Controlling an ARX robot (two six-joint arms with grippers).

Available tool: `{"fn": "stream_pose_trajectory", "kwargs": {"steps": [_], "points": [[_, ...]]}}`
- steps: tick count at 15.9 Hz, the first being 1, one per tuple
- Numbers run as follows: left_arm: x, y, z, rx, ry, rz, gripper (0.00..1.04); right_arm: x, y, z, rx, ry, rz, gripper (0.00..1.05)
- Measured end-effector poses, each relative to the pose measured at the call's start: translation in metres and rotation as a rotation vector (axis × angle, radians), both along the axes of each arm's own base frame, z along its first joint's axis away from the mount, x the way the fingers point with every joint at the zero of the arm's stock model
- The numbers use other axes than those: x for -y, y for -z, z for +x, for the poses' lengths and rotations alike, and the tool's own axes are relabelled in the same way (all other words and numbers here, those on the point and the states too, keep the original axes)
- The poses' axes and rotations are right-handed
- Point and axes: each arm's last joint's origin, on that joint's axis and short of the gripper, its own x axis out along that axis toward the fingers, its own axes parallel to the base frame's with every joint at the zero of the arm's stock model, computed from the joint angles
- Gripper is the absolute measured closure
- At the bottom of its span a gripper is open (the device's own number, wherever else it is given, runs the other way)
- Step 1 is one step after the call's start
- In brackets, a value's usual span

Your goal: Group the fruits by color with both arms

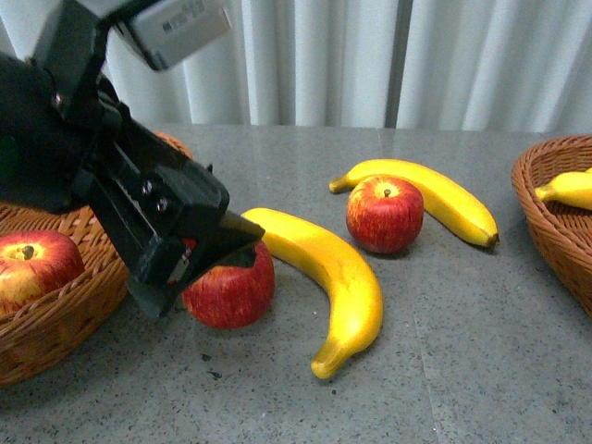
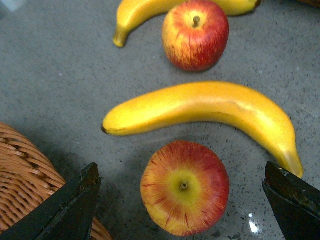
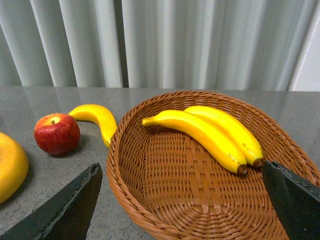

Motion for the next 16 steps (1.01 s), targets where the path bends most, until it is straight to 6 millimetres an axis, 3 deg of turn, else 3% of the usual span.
{"fn": "stream_pose_trajectory", "kwargs": {"steps": [2,5,9,14,15,16], "points": [[0.0,0.015,0.007,-0.04,0.025,0.023,0.07,0.0,0.0,0.0,0.0,0.0,0.0,0.06],[0.004,0.02,0.021,-0.034,0.048,0.016,0.07,0.0,0.0,0.0,0.0,0.0,0.0,0.06],[0.011,0.04,0.027,-0.077,0.095,0.052,0.07,0.0,0.0,0.0,0.0,0.0,0.0,0.06],[0.017,0.05,0.031,-0.094,0.121,0.063,0.07,0.0,0.0,0.0,0.0,0.0,0.0,0.06],[0.017,0.053,0.032,-0.097,0.122,0.063,0.11,0.0,0.0,0.0,0.0,0.0,0.0,0.06],[0.018,0.053,0.032,-0.092,0.124,0.062,0.21,0.0,0.0,0.0,0.0,0.0,0.0,0.06]]}}
